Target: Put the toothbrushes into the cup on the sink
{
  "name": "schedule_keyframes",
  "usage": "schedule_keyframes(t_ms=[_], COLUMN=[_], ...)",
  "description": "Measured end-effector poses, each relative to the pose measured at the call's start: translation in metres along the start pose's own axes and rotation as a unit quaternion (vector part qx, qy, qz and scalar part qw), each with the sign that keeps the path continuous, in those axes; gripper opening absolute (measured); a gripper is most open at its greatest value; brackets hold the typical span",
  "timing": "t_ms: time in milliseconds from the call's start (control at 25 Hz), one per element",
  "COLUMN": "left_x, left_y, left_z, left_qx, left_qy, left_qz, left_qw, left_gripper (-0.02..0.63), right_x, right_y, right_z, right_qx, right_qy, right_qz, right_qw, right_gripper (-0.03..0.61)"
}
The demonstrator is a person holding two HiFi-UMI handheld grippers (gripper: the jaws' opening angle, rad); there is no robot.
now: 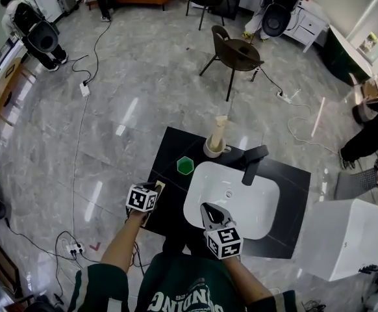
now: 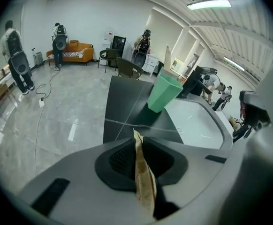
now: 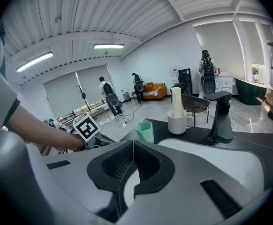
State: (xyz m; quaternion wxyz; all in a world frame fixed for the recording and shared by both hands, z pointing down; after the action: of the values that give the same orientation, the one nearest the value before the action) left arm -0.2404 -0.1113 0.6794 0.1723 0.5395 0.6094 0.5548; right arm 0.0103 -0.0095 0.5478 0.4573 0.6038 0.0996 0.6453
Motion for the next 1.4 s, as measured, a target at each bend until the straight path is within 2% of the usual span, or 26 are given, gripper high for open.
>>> schedule_keyframes(t_ms=[160, 280, 600, 760, 1040, 1400], left_x=[-0.001, -0.005, -0.031, -0.047, -0.079, -0.136], left_y=[-0.011, -0.026, -0.070, -0.090, -0.117, -0.132], left_z=[0.009, 0.017, 0.027, 0.032, 0.047, 0.078], left_qx=[-0.003, -0.006, -0.012, -0.003, 0.010, 0.065], left_qy=[0.010, 0.011, 0.005, 0.012, 0.053, 0.076], left_qz=[0.031, 0.070, 0.182, 0.237, 0.313, 0.383], left_qw=[0.9995, 0.9975, 0.9832, 0.9713, 0.9482, 0.9184], left_gripper=[0.043, 0.035, 0.021, 0.018, 0.015, 0.015], right_x=[0.000, 0.001, -0.004, -0.006, -0.007, -0.009], right_y=[-0.002, -0.003, -0.002, -0.003, -0.007, -0.014], right_z=[0.001, -0.001, -0.002, -0.002, 0.001, 0.010], right_qx=[0.001, -0.001, -0.007, -0.008, -0.006, 0.004], right_qy=[0.001, 0.003, -0.003, -0.005, -0.003, 0.002], right_qz=[0.003, 0.003, 0.008, 0.012, 0.017, 0.025], right_qw=[1.000, 1.000, 1.000, 1.000, 1.000, 1.000], right_gripper=[0.041, 0.040, 0.040, 0.040, 0.040, 0.040])
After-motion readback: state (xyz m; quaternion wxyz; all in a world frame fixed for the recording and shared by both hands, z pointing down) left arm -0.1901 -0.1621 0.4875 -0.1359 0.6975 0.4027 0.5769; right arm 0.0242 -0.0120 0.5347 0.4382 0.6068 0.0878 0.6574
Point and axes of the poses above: the fingertips, and each gripper's own axes: y forward along the fingers, z to its right, x out of its underside, the point moved 9 cm from there along -y, backward along the fingers, and after that the axes turned 10 degrees about -z, right-handed, at the moved point
